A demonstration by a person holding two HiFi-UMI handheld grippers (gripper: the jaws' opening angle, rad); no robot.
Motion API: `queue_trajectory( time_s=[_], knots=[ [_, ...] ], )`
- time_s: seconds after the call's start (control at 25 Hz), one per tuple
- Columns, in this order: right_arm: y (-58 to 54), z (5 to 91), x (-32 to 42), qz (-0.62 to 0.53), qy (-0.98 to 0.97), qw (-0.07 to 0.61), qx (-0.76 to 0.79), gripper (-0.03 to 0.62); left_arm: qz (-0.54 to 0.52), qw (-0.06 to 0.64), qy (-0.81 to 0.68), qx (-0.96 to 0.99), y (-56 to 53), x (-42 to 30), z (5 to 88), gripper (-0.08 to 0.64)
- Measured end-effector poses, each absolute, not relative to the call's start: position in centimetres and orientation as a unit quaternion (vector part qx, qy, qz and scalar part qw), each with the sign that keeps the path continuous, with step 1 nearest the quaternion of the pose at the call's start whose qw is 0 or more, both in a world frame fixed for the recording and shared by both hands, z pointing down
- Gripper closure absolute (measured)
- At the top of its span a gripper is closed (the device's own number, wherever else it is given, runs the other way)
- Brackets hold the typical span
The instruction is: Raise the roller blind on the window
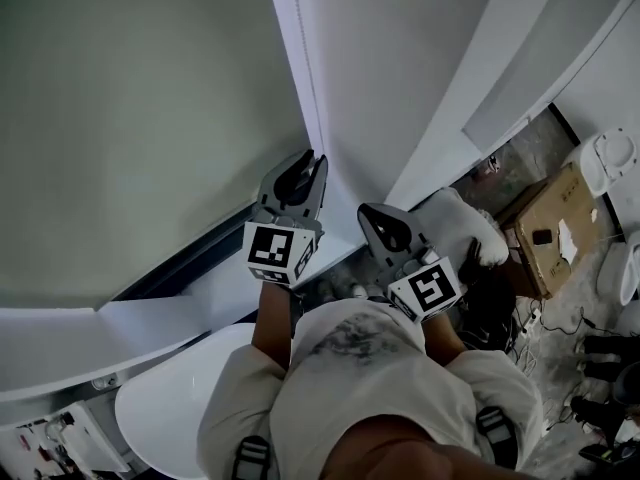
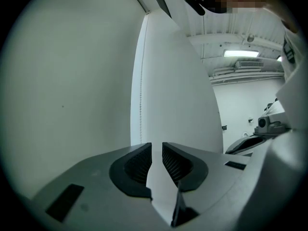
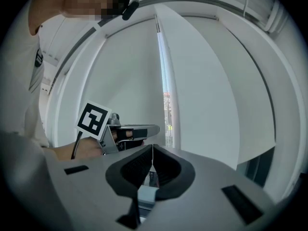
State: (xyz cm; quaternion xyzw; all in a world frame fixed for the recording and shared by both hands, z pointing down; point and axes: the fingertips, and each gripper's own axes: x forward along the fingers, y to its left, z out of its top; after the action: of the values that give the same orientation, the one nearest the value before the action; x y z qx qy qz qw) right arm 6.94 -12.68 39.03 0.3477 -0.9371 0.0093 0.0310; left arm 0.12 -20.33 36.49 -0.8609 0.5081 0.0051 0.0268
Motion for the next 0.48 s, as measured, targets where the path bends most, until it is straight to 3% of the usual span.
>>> queue_trajectory(
  time_s=[0.48],
  knots=[
    [-13.6, 39.3, 6.4, 0.009, -0.924, 0.044, 0.381, 0.531, 0.021, 0.022, 0.458, -0.888, -23.5, 1.1, 36.0, 0.483]
  ],
)
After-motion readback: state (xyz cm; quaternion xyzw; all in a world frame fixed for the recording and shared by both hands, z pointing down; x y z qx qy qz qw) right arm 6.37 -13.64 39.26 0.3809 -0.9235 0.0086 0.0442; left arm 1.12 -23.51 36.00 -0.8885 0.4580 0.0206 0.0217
